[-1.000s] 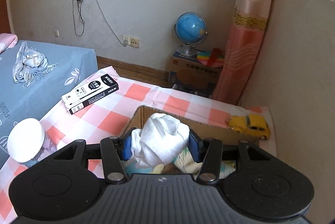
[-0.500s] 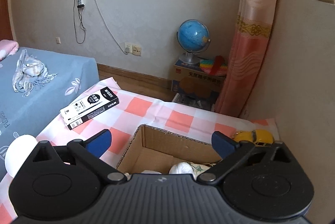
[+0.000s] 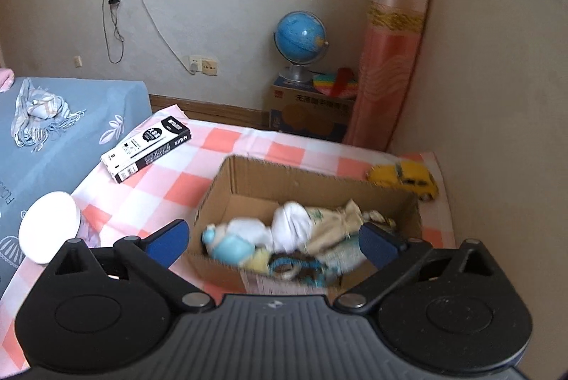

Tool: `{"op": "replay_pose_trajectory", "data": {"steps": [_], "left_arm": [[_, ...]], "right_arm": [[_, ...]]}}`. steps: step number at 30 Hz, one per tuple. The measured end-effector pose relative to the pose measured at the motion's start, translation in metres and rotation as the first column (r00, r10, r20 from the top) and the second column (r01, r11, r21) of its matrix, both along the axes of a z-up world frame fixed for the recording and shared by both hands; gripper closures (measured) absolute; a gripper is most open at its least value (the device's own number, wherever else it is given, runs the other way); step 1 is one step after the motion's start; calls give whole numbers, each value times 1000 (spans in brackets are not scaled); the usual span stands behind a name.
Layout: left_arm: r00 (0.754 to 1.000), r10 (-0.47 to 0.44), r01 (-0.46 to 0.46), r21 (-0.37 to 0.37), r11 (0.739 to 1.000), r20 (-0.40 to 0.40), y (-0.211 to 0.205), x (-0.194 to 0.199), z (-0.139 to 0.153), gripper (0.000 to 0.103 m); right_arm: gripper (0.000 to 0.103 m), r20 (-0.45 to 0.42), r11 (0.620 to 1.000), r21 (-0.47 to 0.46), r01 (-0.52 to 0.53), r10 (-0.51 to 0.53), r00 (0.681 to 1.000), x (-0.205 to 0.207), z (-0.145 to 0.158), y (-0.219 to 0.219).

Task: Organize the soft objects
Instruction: 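Move the right gripper to the folded blue face mask and grasp it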

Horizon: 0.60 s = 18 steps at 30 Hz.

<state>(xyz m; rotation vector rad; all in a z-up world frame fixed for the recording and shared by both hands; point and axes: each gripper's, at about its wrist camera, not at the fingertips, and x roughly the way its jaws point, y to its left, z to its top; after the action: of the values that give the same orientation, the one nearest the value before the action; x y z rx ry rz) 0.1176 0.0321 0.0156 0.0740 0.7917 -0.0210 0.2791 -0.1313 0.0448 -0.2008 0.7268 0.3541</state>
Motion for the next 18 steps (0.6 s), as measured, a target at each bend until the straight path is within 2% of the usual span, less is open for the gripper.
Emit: {"op": "replay_pose_trajectory", "data": {"steps": [10,15,18], "left_arm": [[999,-30,30,0,1000,24,-7,-8,6,3],[999,-46,46,-1,999,24,-11,-10,5,3],[998,-55,55,1,998,25,-14,-12,6,3]], "right_arm": [[0,-13,986,23,168,-168,986,-53,-7,-52],[0,-61,956,39,289,-287,956,-74,-18,-81],[0,-94,928,47,369,-364,927,-85,-25,-97]]}}
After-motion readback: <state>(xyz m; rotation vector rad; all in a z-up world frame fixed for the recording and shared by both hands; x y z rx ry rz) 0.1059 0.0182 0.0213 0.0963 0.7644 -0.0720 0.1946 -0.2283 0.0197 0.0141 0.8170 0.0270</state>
